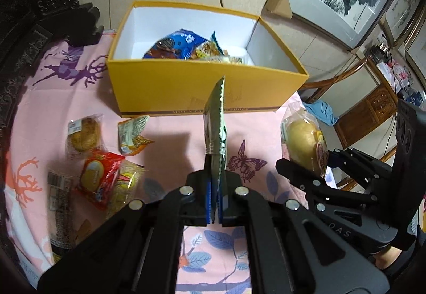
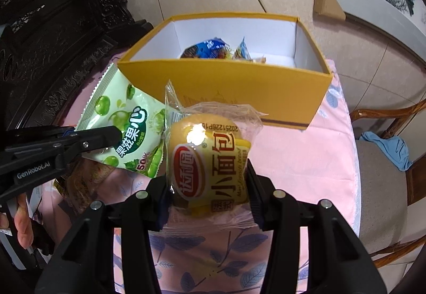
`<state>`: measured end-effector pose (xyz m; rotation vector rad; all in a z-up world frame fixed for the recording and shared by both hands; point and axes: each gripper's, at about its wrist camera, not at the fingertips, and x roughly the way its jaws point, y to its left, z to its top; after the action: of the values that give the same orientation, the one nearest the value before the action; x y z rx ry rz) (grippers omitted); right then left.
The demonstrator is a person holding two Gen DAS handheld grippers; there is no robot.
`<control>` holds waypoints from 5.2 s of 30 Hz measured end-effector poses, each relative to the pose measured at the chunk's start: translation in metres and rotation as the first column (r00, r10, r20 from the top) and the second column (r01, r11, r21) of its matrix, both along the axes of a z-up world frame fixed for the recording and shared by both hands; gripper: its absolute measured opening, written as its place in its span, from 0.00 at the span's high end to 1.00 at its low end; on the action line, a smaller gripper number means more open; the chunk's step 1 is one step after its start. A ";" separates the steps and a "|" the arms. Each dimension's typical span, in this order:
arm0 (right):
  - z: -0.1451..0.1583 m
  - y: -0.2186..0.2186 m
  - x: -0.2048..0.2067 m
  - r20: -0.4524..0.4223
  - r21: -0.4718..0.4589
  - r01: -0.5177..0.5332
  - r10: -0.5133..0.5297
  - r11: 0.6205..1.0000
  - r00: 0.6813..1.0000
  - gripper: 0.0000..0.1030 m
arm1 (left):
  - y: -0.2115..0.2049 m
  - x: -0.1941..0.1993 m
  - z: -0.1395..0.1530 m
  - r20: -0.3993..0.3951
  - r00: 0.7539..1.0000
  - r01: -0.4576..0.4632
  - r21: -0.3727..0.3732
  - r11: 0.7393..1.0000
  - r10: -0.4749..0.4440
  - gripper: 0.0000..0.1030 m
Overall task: Organize snacks
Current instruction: 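Carry the bun and green packet into the box and release both tools, then grasp the brown-and-white snack bag with right tool while left grasps cake packet, then carry the snack bag and cake packet into the box and release both tools, then grasp yellow wafer stick with right tool while left grasps red biscuit packet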
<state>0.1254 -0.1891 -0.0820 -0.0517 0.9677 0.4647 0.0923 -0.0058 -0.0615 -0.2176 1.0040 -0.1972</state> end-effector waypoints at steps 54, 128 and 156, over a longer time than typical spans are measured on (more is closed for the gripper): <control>-0.042 0.158 0.048 -0.115 0.042 -0.148 0.152 0.988 0.982 0.32 | 0.167 0.017 -0.007 -0.059 0.872 -0.466 0.202 0.861 0.486 0.11; 0.039 0.038 0.073 0.011 0.128 0.131 -0.134 0.983 0.991 0.63 | 0.046 0.102 0.041 -0.038 0.982 -0.181 0.073 0.981 0.184 0.47; 0.051 0.032 0.140 0.013 0.062 0.179 -0.180 0.982 0.984 0.39 | 0.075 0.146 0.102 0.091 0.971 -0.233 0.188 0.954 0.219 0.11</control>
<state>0.2656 -0.1575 -0.0307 0.0850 0.9304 0.3264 0.2385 0.0692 0.0405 -0.1419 0.9144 0.1039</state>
